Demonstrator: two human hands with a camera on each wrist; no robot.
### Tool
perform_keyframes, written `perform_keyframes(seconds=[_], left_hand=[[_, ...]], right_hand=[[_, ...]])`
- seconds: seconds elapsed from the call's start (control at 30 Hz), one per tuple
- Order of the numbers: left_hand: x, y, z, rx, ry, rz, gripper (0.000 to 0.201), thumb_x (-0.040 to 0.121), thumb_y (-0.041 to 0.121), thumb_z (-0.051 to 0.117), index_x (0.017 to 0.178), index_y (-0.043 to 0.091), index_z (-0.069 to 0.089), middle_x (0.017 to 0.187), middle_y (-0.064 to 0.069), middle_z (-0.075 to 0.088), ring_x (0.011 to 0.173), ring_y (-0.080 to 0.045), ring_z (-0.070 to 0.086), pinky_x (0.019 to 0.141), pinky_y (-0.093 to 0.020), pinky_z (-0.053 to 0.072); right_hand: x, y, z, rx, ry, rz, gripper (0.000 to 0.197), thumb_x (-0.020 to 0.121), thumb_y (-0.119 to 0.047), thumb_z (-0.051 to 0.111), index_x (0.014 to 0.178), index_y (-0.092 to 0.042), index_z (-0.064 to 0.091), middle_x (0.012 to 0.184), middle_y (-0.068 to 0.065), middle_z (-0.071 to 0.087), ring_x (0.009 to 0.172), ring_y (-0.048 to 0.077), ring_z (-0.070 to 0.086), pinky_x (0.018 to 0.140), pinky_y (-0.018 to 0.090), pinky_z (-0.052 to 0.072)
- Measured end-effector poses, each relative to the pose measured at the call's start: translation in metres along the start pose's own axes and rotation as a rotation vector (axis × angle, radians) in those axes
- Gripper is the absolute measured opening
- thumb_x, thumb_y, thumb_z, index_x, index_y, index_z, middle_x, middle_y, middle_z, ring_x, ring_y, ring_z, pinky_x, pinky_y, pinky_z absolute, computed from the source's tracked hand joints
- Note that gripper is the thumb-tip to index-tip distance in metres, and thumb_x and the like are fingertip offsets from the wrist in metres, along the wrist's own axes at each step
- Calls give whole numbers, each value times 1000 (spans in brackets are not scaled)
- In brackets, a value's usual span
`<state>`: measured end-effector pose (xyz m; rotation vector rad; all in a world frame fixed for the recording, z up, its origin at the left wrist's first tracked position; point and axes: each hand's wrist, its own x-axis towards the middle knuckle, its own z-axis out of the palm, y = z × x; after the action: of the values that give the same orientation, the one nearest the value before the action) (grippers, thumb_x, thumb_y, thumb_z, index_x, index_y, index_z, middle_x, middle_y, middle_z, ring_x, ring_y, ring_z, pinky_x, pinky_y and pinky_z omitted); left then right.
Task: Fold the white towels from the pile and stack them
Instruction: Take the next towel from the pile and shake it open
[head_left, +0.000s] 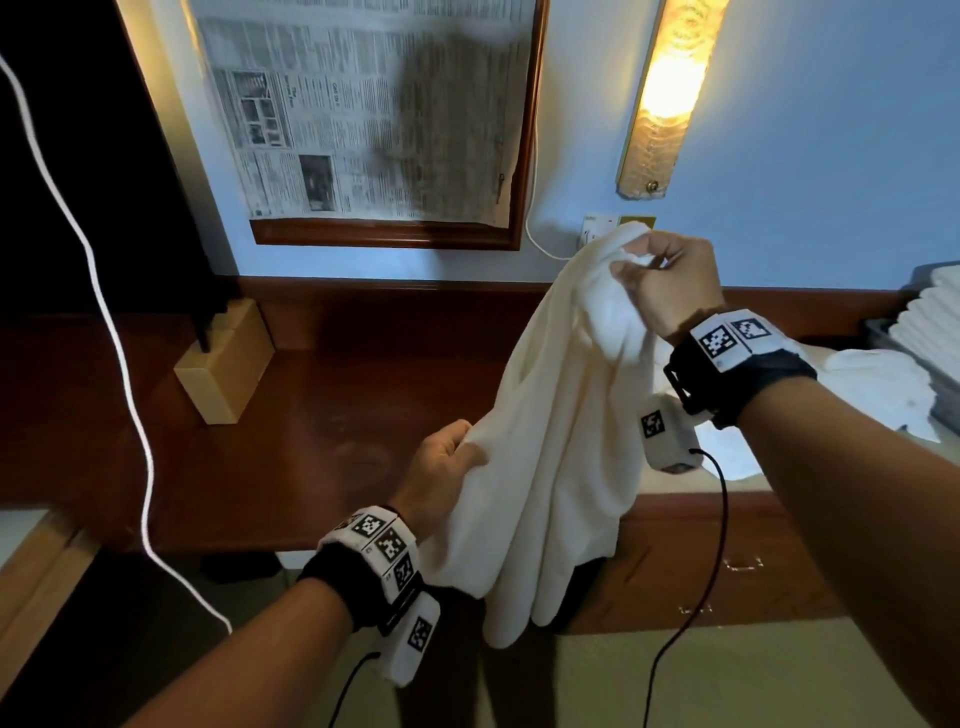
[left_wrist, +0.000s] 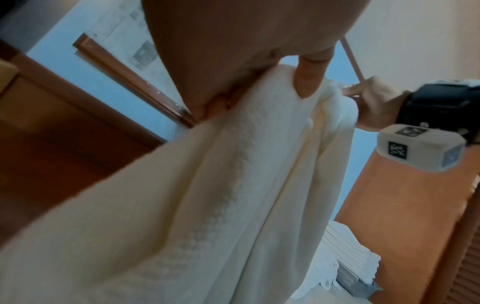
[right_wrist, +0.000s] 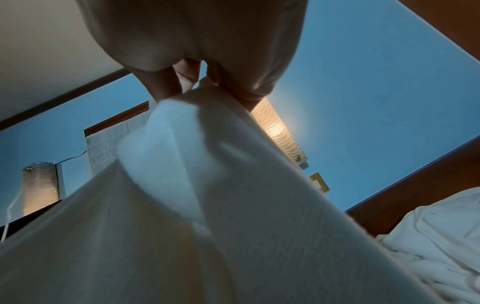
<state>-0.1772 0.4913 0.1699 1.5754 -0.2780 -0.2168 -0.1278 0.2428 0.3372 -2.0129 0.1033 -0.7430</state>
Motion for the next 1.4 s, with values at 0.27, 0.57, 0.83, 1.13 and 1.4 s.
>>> perform_keyframes(seconds=[0.27, 0.57, 0.83, 1.13, 1.4], left_hand=[[-3, 22, 7, 159, -78, 120, 47, 95, 49, 57, 70, 10, 64, 64, 4, 62, 57, -14, 54, 60, -31, 43], [43, 76, 23, 454, 387, 285, 26, 83, 46, 70, 81, 22, 60, 73, 8, 65, 71, -14, 63, 67, -36, 56], [42, 92, 10, 789, 371, 251, 18, 91, 39, 58, 87, 22, 53, 78, 1, 63, 76, -29, 62, 70, -37, 54], [26, 47, -70, 915, 404, -138, 9, 84, 22, 58, 76, 18, 58, 76, -4, 63, 74, -32, 60, 62, -32, 45], [-1, 21, -117, 905, 182, -241, 13, 80, 13, 73, 71, 20, 67, 67, 3, 66, 67, -18, 63, 59, -24, 42]], right_hand=[[-10, -28, 5, -17, -16, -102, 12, 85, -10, 72, 83, -21, 68, 80, -17, 57, 68, -7, 49, 69, 11, 39], [-20, -59, 9, -67, -82, -273, 10, 89, -11, 65, 89, -16, 73, 89, -2, 65, 76, 10, 59, 71, 20, 43], [-22, -69, 3, -57, -62, -340, 12, 89, -10, 65, 84, -21, 69, 86, -4, 62, 79, 12, 58, 72, 21, 42], [-17, -29, -11, -26, 65, -103, 20, 85, -9, 69, 77, -27, 65, 100, 2, 64, 84, 17, 61, 83, 29, 49], [-22, 39, -24, -420, 111, 244, 11, 81, -22, 63, 87, -18, 71, 111, 14, 70, 106, 36, 63, 95, 36, 50]])
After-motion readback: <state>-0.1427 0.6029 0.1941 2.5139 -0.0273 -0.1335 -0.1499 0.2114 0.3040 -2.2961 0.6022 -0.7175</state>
